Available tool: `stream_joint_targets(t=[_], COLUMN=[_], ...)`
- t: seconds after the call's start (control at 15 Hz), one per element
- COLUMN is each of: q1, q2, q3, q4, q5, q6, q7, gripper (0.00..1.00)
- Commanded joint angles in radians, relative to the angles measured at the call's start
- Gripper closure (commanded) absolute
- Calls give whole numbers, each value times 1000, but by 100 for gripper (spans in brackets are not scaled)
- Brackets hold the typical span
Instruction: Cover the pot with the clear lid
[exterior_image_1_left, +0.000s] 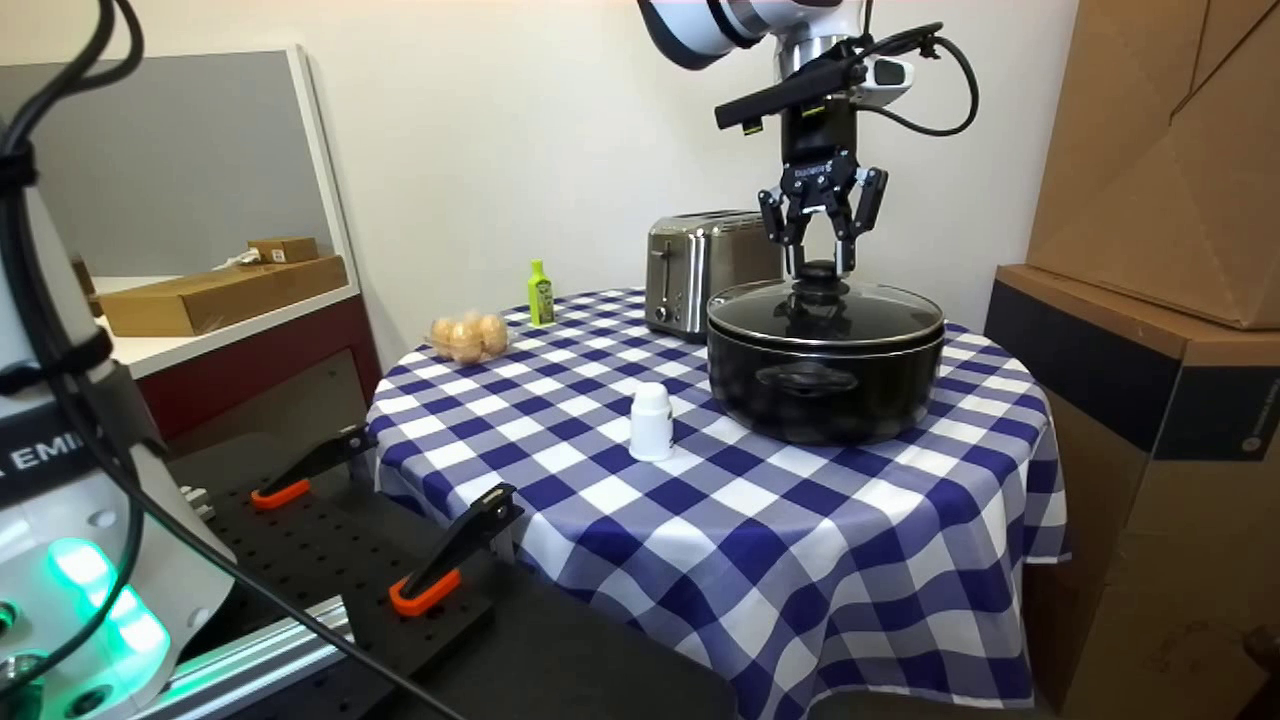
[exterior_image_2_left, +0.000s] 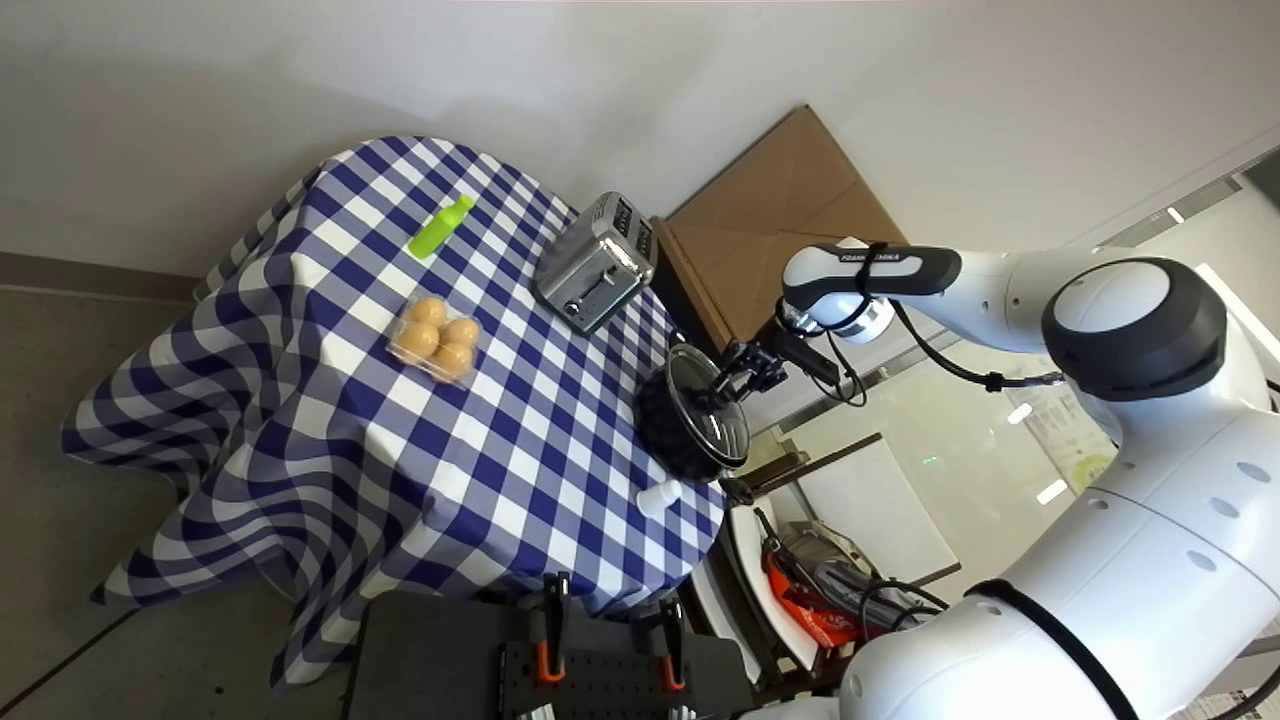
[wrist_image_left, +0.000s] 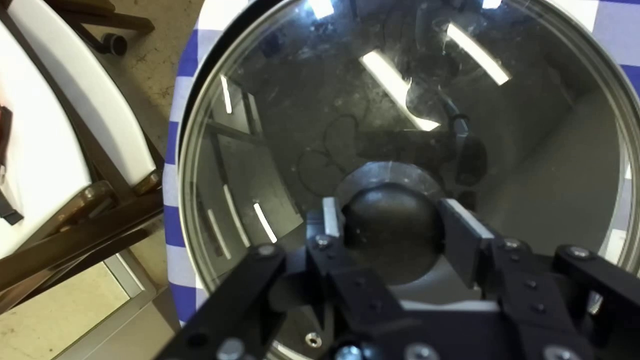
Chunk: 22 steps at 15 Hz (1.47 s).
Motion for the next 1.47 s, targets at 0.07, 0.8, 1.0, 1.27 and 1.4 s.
stream_joint_targets(t=[0.07,0.8,1.0,1.27,1.4], q1=[5,-7,-11,-2,2], q2=[-17,-47,-34,-23,-28], q3=[-4,-13,-20,-16,-15], q4=[-22,-80,-72,-41,-43], q5=[14,11,10,8,9], q6=[-8,7,5,-16,-20], q7=[1,-7,-2,4,8], gripper=[75,75,75,25,17])
